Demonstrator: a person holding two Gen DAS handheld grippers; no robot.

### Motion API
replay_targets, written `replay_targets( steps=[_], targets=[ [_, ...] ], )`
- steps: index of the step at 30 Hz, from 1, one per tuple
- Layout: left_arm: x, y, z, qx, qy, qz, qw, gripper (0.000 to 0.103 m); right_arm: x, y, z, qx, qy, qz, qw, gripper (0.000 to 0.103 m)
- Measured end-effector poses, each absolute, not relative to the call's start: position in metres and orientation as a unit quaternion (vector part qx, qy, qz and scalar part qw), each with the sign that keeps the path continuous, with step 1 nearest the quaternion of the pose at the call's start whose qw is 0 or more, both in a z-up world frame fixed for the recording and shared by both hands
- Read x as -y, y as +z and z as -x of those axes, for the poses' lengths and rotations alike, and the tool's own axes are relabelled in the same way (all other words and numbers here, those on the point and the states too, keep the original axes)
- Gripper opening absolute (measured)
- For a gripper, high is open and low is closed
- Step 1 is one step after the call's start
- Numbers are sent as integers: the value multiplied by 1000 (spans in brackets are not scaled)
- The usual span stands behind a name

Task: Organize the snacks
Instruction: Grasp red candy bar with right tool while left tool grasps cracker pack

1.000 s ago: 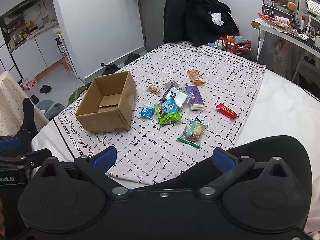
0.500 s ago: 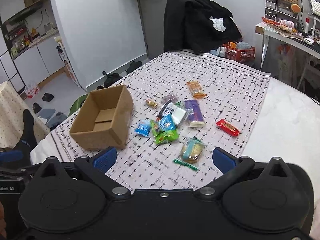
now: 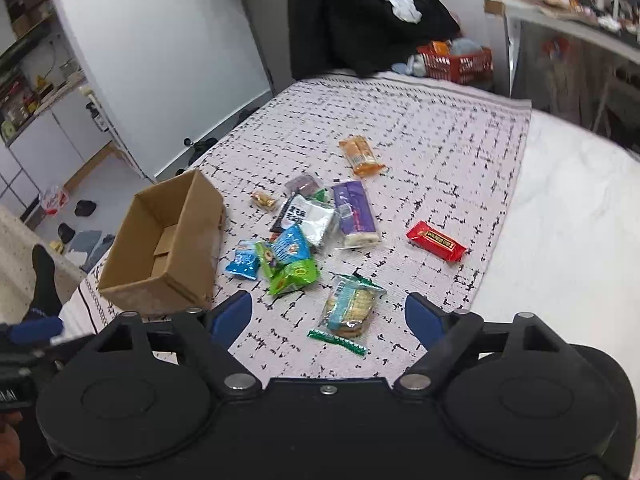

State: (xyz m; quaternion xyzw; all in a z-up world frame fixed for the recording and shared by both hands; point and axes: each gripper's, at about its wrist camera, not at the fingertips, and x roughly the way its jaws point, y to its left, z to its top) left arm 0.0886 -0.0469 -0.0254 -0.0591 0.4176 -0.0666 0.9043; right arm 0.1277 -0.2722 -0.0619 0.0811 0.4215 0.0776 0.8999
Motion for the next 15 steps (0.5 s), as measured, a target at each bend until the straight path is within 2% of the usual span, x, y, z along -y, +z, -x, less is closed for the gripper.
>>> replay_targets(
  steps=[4,8,15],
  targets=[
    [66,-38,-106,-432,-80,57,897,88,287,-69,-144,-429,74,-90,896,80],
    [84,-50,-122,-444,-93,65,889,83,302,-75,-163,-437,69,-90,892,74],
    [116,-70,-150,-461,-109,75,877,82,327,-91,-191,-462,73,-94,879,71]
  ],
)
